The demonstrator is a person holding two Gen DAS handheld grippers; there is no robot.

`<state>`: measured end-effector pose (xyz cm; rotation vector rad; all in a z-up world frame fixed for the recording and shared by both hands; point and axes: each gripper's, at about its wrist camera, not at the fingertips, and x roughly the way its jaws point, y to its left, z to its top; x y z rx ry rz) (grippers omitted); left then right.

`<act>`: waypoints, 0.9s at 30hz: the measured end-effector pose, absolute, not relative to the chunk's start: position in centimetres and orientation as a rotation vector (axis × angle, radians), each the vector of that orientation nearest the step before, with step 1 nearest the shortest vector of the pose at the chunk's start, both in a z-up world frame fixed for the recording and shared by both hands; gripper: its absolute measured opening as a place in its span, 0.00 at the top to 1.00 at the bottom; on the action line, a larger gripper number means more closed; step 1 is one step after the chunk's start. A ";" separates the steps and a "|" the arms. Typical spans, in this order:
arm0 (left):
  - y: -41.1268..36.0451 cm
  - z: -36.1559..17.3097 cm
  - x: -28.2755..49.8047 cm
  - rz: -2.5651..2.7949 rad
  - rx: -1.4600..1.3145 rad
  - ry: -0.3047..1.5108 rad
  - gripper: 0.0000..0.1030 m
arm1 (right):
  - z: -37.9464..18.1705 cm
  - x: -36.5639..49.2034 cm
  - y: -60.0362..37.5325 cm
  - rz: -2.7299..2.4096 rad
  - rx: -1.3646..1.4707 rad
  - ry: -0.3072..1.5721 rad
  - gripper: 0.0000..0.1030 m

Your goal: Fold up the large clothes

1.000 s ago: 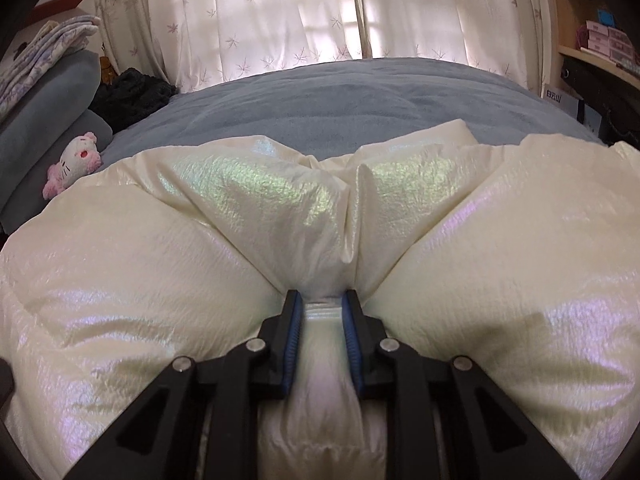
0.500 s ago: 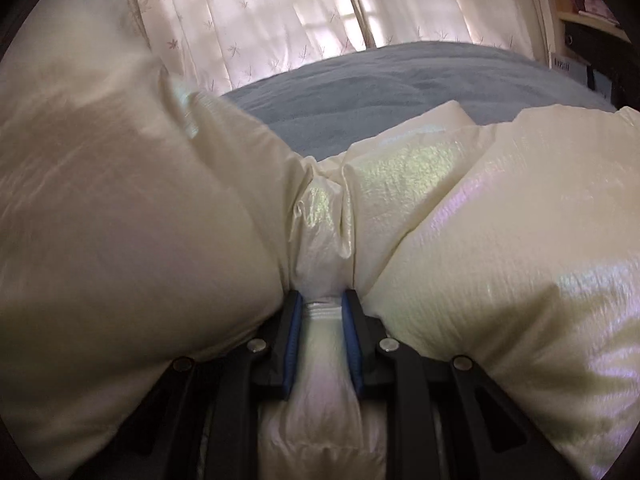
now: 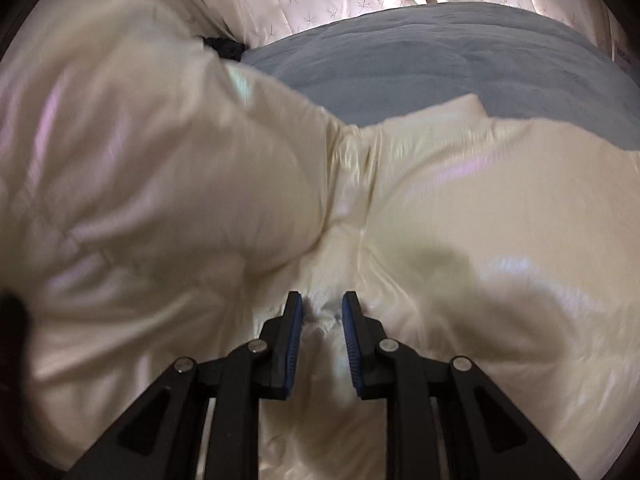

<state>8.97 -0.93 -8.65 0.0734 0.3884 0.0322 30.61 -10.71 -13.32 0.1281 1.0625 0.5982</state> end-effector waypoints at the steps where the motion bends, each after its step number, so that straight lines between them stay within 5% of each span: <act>1: -1.1 -8.5 8.7 0.027 0.076 0.388 0.74 | -13.9 30.8 -10.7 0.596 0.142 1.078 0.80; 16: -2.8 -10.5 7.8 -0.006 0.161 0.427 0.73 | -17.2 30.3 -10.9 0.589 0.126 0.993 0.81; 23: -2.2 -11.4 6.1 -0.018 0.249 0.425 0.72 | -14.0 28.3 -13.9 0.627 0.203 1.059 0.81; 27: -2.9 -12.0 5.7 -0.014 0.323 0.442 0.71 | -9.8 25.2 -21.4 0.414 0.175 0.935 0.76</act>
